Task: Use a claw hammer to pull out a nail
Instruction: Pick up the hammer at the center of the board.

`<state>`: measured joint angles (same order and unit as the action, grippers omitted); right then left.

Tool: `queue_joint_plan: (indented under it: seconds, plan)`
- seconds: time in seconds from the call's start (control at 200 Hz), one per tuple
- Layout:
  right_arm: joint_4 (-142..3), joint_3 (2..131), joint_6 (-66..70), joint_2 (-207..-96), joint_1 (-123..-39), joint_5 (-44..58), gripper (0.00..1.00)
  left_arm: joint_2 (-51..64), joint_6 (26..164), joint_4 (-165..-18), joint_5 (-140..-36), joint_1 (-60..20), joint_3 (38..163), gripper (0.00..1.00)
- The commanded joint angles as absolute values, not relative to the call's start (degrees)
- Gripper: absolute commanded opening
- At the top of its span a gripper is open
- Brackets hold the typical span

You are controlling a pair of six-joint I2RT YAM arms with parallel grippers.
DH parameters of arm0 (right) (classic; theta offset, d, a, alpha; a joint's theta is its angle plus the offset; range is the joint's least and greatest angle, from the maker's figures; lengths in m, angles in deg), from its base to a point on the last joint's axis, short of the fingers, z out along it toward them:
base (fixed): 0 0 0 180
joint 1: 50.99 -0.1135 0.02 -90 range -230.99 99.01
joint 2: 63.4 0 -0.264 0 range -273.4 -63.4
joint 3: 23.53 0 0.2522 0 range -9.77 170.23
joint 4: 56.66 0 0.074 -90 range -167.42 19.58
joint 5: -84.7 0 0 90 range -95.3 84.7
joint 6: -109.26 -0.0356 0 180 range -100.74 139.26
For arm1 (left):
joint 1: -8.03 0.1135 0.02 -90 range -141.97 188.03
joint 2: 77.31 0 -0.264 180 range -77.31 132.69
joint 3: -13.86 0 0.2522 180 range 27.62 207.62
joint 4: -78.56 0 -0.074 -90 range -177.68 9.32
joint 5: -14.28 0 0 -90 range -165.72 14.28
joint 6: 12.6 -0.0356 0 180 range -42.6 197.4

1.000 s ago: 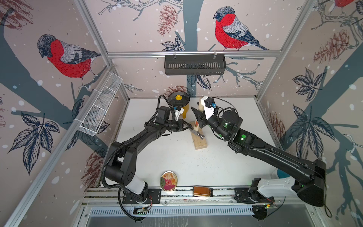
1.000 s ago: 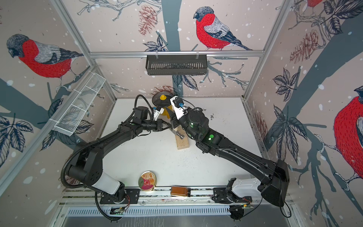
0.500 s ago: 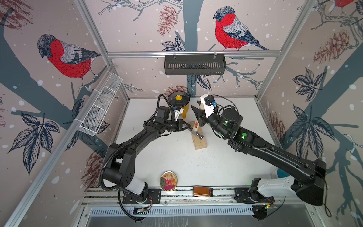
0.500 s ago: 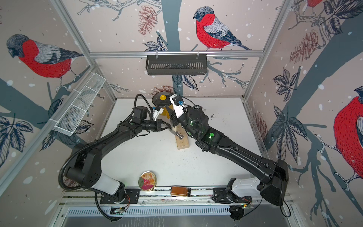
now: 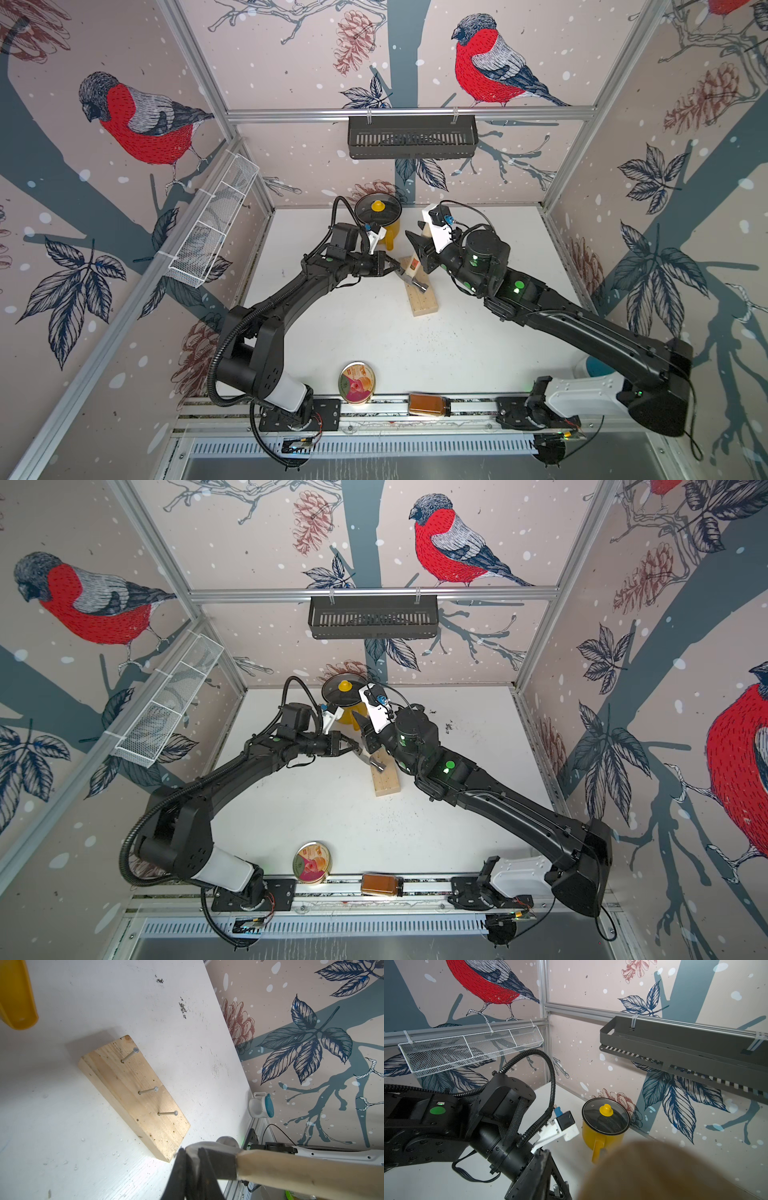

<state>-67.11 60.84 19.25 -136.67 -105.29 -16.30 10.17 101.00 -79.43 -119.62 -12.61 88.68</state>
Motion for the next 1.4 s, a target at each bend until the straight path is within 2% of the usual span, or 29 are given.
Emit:
queue_joint_plan:
  seconds: [0.0,0.44,1.196,1.396]
  plan:
    - [-69.4,61.9,17.7,-136.2,-104.9,-15.2,0.38,9.4,100.4,-81.2,-121.3,-12.4,89.6,0.0]
    - [-73.5,65.5,17.0,-137.3,-103.6,-12.1,0.32,9.2,98.9,-79.2,-119.2,-12.2,90.3,0.0]
    - [-81.8,68.1,15.9,-139.2,-102.5,-8.3,0.31,8.9,97.1,-76.8,-116.3,-12.2,91.2,0.0]
    - [-82.7,67.8,16.1,-138.5,-102.5,-8.2,0.24,9.0,97.1,-76.8,-116.4,-12.2,91.2,0.0]
